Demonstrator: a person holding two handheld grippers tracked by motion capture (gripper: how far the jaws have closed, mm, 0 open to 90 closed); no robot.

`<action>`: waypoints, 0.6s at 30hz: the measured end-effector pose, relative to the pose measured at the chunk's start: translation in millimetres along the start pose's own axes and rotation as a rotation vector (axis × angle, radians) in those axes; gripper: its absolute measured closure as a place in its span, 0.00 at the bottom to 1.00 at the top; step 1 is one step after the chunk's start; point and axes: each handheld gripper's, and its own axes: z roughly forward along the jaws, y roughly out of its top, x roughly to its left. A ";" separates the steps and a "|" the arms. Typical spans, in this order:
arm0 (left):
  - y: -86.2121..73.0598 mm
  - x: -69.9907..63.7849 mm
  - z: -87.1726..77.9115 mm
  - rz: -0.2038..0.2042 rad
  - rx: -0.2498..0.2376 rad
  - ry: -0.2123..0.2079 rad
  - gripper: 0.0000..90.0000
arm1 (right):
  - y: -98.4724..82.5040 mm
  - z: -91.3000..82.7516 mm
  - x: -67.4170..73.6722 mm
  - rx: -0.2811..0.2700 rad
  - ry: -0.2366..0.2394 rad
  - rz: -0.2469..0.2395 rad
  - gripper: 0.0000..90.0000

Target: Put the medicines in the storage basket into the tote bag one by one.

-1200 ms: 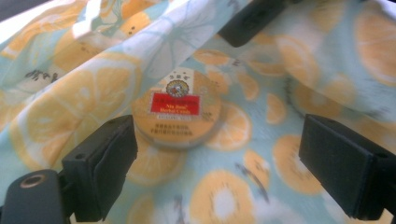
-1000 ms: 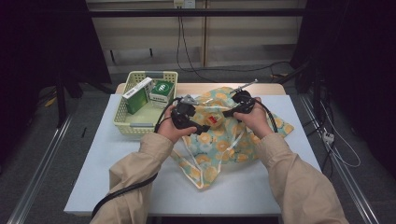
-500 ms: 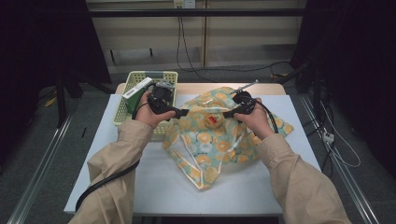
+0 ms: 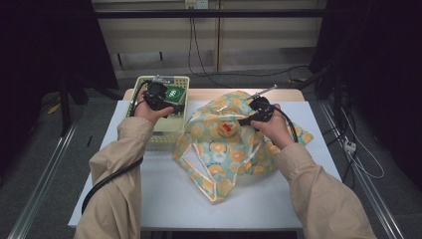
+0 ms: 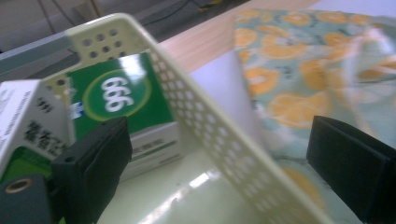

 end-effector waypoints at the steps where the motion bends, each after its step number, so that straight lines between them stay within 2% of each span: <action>1: -1.4 3.3 2.8 -0.002 0.005 0.021 0.07 | 0.2 -0.4 0.0 -0.001 0.001 0.004 1.00; 4: -4.7 11.7 11.1 -0.020 0.021 0.060 0.07 | 0.0 -0.5 -0.7 -0.003 0.005 0.008 1.00; 7: -7.5 18.6 20.9 -0.050 0.026 0.079 0.07 | -0.5 1.1 -1.8 0.000 0.008 0.008 1.00; 9: -8.3 22.5 27.1 -0.045 0.045 0.102 0.07 | -0.3 2.4 -2.0 0.001 0.013 0.009 1.00; 11: -8.8 24.0 33.6 -0.064 0.044 0.112 0.07 | 0.0 3.5 -2.4 0.002 0.018 0.008 1.00; 13: -8.3 25.5 38.9 -0.064 0.041 0.114 0.07 | 0.0 4.7 -3.4 0.000 0.021 0.010 1.00; 18: -5.5 30.0 48.1 -0.070 0.058 0.175 0.05 | -1.2 6.6 -6.0 0.005 0.028 0.015 1.00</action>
